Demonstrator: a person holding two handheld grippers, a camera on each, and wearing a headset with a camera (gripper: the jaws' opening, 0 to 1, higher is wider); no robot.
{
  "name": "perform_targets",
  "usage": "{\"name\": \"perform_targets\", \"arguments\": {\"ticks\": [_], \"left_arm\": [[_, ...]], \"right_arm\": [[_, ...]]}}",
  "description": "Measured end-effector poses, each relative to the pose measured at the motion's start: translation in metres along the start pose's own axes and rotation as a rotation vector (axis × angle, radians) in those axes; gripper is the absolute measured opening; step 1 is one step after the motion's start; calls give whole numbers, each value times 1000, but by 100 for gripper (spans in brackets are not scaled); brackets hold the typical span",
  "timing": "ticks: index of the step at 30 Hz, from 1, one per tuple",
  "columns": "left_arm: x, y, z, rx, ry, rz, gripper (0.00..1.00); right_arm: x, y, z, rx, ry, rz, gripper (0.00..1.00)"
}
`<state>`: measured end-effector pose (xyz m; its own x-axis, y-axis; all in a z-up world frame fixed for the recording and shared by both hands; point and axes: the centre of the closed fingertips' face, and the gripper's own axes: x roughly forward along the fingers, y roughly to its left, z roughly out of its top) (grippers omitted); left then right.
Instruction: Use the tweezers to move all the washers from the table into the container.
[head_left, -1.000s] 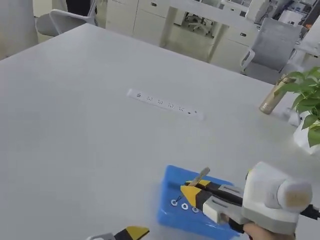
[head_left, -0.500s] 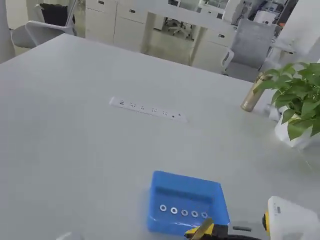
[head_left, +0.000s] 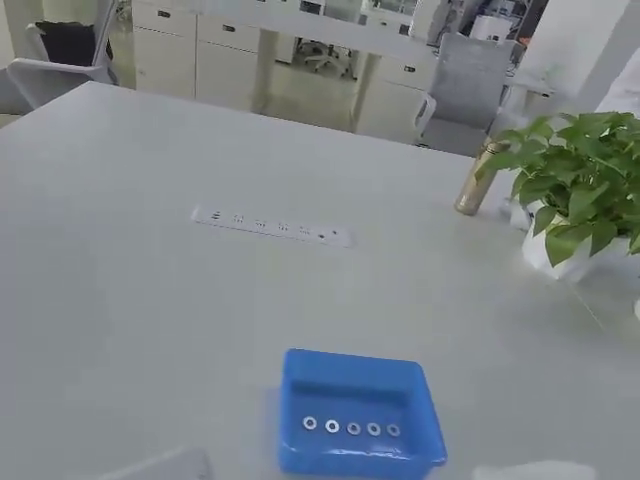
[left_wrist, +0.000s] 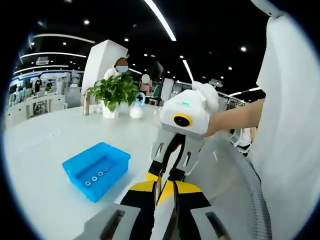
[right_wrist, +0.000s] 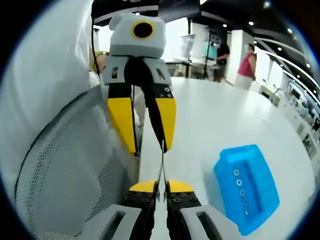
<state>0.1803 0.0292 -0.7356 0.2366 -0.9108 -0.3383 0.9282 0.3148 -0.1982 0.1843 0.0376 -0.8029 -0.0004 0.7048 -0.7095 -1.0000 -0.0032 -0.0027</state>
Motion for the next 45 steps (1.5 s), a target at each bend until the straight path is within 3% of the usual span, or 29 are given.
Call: {"name": "perform_targets", "arguments": {"ticks": [4, 8, 9, 12, 17, 22, 31, 35, 41, 45], "left_arm": [[5, -3, -2, 44, 25, -15, 9], [8, -1, -5, 75, 56, -30, 0], [8, 4, -8, 119, 85, -25, 0], [9, 9, -12, 177, 125, -28, 0], [15, 20, -30, 283, 247, -51, 0], [22, 29, -45, 296, 318, -56, 0], [21, 41, -67, 219, 398, -43, 0], [21, 45, -76, 210, 427, -47, 0], [23, 51, -92, 233, 505, -62, 0], [25, 55, -101, 236, 566, -78, 0]], "right_arm": [[3, 4, -4, -40, 32, 15, 3], [3, 5, -9, -76, 65, 24, 3], [3, 5, -10, -78, 70, 25, 3], [2, -3, -17, -77, 93, 2, 3], [5, -14, -31, -99, 153, -23, 4], [11, -18, -42, -100, 185, -36, 4], [21, -24, -50, -29, 135, -59, 6], [20, -28, -55, 43, 104, -87, 16], [-2, -29, -50, 159, 21, -166, 22], [-27, -29, -54, 240, -16, -259, 26]]}}
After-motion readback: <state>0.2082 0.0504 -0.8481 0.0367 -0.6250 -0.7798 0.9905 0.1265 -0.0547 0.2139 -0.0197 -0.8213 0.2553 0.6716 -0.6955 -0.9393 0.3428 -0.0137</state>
